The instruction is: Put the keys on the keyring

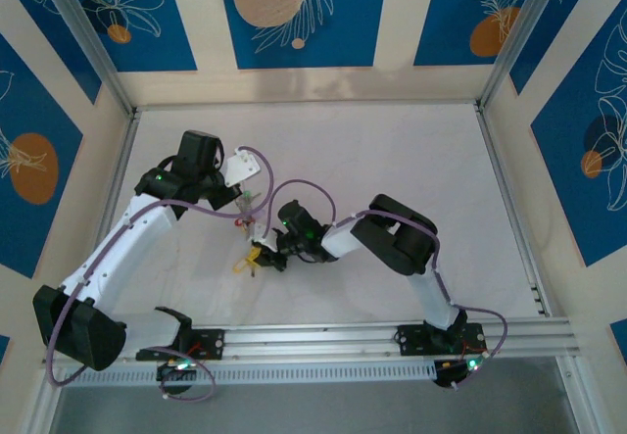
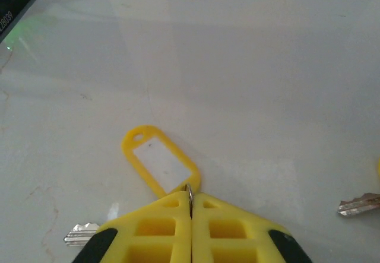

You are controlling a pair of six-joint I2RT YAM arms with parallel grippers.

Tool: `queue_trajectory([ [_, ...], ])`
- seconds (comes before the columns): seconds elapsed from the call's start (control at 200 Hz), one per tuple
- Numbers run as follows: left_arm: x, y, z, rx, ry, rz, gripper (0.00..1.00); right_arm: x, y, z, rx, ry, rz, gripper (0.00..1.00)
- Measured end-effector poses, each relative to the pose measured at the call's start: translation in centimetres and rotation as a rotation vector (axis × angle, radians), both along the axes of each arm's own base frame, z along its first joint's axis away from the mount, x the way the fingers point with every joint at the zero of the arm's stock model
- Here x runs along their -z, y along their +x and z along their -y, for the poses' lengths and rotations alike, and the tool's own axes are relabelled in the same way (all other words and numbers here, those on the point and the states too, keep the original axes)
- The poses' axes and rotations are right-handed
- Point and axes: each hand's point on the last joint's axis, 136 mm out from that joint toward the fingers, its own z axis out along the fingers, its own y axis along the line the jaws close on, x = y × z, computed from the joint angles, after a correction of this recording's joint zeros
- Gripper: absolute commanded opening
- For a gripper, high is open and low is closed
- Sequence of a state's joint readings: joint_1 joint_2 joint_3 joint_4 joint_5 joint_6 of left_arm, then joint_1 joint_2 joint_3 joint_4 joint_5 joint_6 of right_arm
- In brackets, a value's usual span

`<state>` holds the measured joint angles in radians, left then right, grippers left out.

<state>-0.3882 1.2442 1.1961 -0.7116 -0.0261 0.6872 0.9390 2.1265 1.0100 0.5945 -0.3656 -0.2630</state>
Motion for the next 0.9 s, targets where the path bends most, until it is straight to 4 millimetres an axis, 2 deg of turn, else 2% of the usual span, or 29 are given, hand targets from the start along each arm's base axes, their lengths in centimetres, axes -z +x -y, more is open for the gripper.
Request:
queue_trajectory([
  [0.175, -0.3, -0.5, 0.5, 0.037, -0.019, -0.001, 0.00, -0.9, -1.5, 2.2, 0.014, -0.005, -0.016, 0.01],
  [0.395, -1.8, -2.5, 2.6, 0.176, -0.110, 0.010, 0.00, -5.6, -2.5, 6.5, 0.103, 0.101, 0.007, 0.00],
  [0.54, -0.4, -4.8, 5.1, 0.329, -0.124, -0.036, 0.00, -7.6, -2.2, 10.0, 0.209, 0.146, 0.036, 0.00],
  [0.7, 1.2, -7.6, 8.0, 0.487, -0.104, -0.106, 0.00, -10.6, -2.2, 13.6, 0.299, 0.199, 0.114, 0.00],
  [0.9, 2.4, -10.6, 11.5, 0.645, -0.141, -0.176, 0.00, -15.4, -2.7, 15.9, 0.329, 0.258, 0.246, 0.00],
])
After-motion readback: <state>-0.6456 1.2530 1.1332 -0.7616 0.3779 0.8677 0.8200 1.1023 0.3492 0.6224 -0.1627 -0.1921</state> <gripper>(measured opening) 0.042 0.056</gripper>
